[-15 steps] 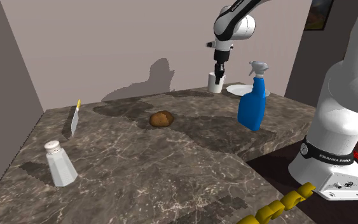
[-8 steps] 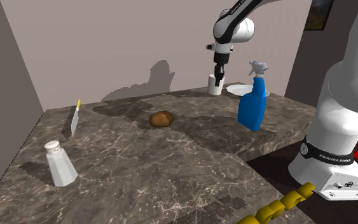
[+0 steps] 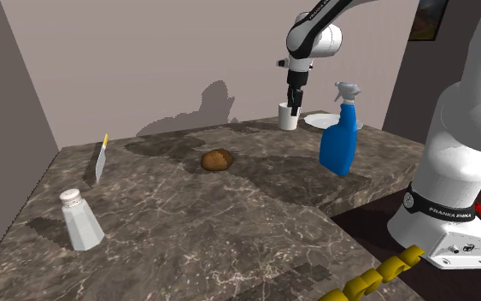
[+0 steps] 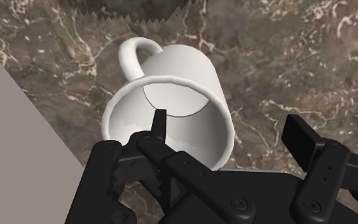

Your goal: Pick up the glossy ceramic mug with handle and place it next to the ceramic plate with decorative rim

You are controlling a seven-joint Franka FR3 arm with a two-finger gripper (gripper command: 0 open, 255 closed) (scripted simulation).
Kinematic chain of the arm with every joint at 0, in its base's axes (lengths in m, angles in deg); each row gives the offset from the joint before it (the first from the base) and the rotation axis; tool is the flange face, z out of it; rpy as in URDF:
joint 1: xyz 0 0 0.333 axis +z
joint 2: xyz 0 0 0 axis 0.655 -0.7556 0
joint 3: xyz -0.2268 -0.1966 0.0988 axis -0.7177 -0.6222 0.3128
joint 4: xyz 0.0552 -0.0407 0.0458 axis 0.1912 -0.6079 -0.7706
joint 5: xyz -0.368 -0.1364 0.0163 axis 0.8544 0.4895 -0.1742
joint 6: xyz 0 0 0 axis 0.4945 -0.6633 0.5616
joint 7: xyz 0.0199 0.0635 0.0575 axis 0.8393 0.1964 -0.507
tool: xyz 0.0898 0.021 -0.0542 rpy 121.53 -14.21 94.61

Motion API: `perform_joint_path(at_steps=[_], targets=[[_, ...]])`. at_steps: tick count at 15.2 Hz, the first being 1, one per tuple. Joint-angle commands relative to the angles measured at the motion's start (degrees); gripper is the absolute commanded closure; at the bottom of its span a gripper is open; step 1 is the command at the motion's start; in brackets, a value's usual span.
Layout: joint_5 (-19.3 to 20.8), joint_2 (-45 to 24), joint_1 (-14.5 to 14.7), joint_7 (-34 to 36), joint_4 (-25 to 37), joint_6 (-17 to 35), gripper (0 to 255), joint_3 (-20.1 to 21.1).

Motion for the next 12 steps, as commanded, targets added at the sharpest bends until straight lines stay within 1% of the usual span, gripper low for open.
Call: perform_joint_path(at_steps=[1, 4, 12], targets=[[1.0, 1.5, 0.0, 0.8, 0.6, -1.9, 0, 0.1], [3.3, 5.2, -0.1, 2.4, 2.7, -7.3, 0, 0.5], [3.3, 5.2, -0.1, 2.4, 2.7, -7.3, 0, 0.6]])
